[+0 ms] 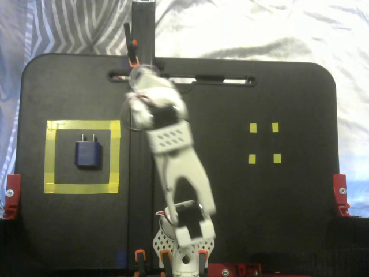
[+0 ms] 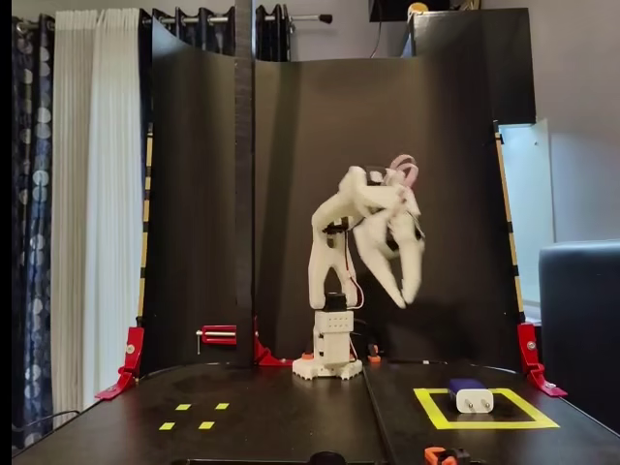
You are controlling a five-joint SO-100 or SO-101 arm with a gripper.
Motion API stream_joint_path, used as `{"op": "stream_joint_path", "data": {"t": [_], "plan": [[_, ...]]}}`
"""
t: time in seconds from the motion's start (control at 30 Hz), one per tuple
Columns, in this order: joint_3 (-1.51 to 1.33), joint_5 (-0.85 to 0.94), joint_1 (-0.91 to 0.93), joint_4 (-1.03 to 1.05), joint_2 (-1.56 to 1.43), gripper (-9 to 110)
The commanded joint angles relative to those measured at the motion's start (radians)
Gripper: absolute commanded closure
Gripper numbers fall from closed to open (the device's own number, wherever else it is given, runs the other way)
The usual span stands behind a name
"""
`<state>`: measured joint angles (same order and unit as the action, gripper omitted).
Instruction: Grasp a block and put it in the designated area.
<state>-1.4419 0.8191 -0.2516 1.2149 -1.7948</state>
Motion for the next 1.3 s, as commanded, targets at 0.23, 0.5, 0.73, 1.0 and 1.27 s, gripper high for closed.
{"op": "stream_joint_path", "data": {"t": [0.23,0.5,0.73,1.0,1.27], "plan": [[-0.186,-0.060,0.117,-0.184,-0.206,102],[-0.367,-0.215,0.195,-0.377,-0.359,102],[-0.617,-0.351,0.247,-0.606,-0.503,102],[-0.824,-0.480,0.262,-0.746,-0.650,102],[-0.988,-0.592,0.265,-0.825,-0.782,102]]}}
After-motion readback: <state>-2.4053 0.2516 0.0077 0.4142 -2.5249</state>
